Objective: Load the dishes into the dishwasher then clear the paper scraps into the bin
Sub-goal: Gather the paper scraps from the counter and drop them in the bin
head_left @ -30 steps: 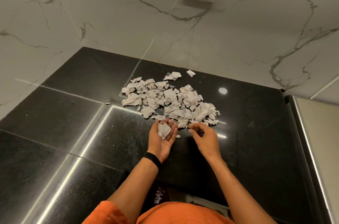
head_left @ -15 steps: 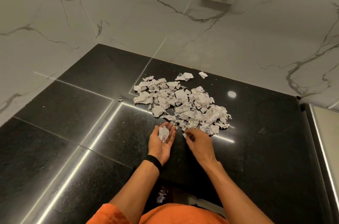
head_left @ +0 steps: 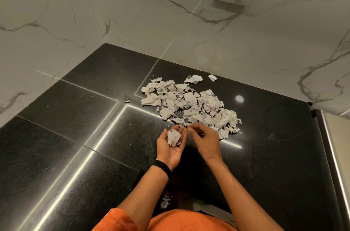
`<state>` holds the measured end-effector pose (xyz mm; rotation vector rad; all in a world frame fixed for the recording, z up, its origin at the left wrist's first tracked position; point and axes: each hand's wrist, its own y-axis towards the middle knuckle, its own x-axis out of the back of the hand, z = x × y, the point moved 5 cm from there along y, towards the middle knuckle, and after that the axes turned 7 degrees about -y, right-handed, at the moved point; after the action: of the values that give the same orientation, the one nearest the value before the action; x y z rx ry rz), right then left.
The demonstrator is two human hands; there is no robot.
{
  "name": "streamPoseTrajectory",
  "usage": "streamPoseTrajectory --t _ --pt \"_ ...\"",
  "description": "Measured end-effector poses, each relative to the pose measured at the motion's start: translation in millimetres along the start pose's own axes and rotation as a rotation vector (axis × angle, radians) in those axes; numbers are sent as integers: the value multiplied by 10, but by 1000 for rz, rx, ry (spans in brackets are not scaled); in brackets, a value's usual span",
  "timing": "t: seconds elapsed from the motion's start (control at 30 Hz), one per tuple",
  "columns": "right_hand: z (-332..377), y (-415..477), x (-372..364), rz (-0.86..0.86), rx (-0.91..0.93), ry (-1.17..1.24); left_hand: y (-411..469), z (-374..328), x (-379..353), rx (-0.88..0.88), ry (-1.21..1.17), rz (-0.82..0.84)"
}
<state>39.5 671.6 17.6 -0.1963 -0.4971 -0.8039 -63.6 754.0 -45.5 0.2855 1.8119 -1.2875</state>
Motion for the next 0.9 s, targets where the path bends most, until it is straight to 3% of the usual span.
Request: streamPoseTrajectory --t 0.13,0.3,0.5,0.6,0.67,0.8,0.9 --pt "-207 148 -13 13 -42 -200 -15 -85 79 -40 -35 -33" --pt "-106 237 -458 242 252 -589 -35 -200 133 -100 -29 -62" --pt "-122 243 -636 267 391 -798 -58 -320 190 -163 -19 -78" --pt "-128 171 -590 236 421 -768 -64 -340 189 -171 -1 -82" --pt "-140 147 -524 212 345 -677 -66 -330 179 -178 12 -89" --pt "-65 107 -278 10 39 -263 -58 -322 152 -174 36 -97" --pt "136 63 -277 44 22 21 -19 -290 106 -149 45 -74"
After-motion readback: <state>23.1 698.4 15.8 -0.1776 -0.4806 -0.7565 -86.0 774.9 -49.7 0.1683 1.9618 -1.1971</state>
